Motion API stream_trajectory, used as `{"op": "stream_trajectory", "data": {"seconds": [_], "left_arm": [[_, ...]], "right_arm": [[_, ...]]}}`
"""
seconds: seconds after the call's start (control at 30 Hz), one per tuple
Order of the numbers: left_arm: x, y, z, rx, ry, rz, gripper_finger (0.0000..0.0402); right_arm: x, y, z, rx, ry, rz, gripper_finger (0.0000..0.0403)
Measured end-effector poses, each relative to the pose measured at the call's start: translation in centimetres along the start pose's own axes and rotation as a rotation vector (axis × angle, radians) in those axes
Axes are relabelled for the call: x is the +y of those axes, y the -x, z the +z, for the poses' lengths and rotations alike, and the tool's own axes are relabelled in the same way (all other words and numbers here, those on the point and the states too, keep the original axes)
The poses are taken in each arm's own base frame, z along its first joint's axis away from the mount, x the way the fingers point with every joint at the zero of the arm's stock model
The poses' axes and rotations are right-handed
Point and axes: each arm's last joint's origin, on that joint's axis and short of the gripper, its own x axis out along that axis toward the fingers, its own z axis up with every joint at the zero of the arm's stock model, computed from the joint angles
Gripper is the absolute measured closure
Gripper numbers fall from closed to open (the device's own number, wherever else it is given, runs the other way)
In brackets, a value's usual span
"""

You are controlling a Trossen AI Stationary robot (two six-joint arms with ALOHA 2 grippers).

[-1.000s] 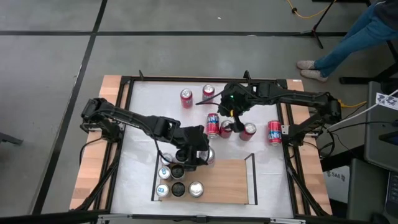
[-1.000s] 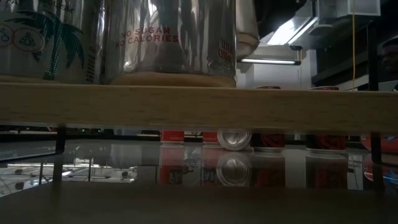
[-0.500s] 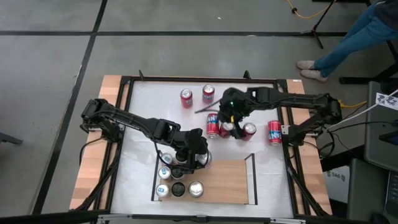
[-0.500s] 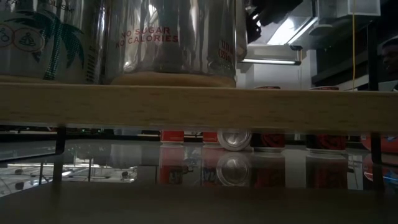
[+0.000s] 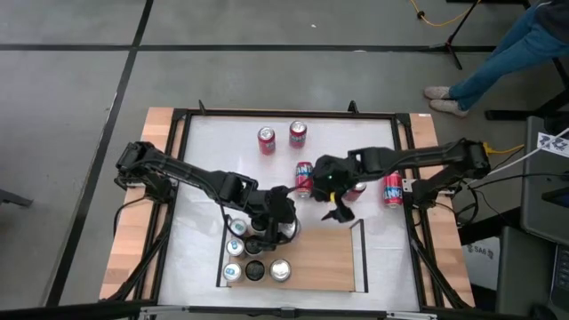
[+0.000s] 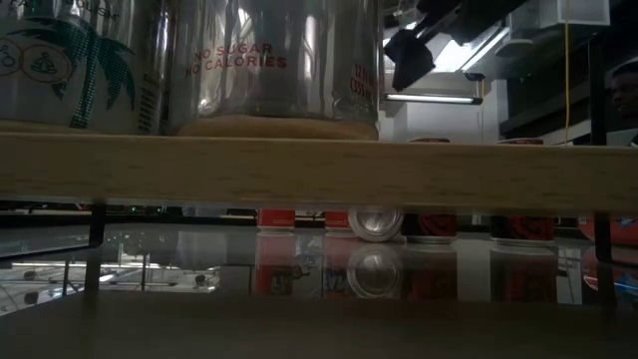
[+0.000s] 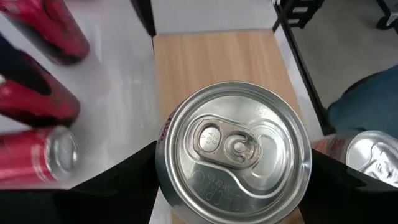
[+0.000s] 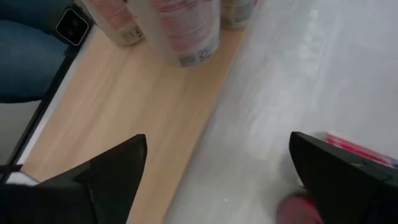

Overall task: Place canned beverage on shelf
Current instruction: Put the silver soda can on the shelf aligned with the other silver soda can

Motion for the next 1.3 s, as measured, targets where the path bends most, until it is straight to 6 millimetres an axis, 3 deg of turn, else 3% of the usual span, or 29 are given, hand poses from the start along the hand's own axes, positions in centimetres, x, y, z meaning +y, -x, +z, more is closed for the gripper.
{"op": "stream_trajectory", "data": {"seconds": [0.47,1.03,1.3], "left_arm": [[0.1,-1.3,-1.6,0.028,0.016,-0.001,0.0117],[0.5,-1.3,-0.1,-0.126,-0.009,-0.017,0.0117],[1.2,-4.5,-0.5,-0.105,-0.001,-0.037,0.0117]], "right_arm": [[0.6,-2.8,-0.7,-0.101,-0.009,-0.032,0.002],[0.1,-3.6,-1.2,-0.129,-0.023,-0.123,0.002],[0.2,-3.7,-2.0,-0.045,-0.039,-0.125,0.002]]}}
